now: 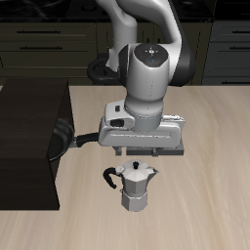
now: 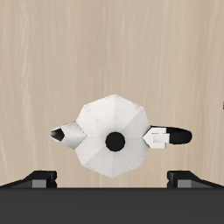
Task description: Place the moka pot on the stove
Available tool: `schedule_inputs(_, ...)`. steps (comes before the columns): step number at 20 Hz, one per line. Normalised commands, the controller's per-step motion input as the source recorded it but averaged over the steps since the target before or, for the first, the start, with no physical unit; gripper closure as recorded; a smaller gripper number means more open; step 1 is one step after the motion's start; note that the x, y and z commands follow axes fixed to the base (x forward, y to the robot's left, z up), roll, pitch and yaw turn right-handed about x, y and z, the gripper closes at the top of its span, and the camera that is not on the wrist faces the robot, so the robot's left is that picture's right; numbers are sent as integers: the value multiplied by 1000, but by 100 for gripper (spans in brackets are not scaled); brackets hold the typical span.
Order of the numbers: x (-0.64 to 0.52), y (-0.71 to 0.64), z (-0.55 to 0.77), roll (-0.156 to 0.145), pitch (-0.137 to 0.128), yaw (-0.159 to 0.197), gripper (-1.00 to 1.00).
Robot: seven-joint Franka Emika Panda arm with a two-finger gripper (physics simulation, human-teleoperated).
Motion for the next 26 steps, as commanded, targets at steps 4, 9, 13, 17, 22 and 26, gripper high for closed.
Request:
schedule_inputs(4, 26, -45, -202, 6, 27, -5, -100)
schedule_inputs(9, 13, -6, -162, -3, 20, 1, -100)
schedule_inputs(13, -41, 34, -134, 11, 15, -6, -100)
schedule_inputs(17, -13, 9, -171, 6, 26, 21, -100)
schedule_inputs(22, -8, -28, -164, 2, 23, -1, -100)
schedule_inputs(26, 19, -117, -163, -12, 17, 11, -100)
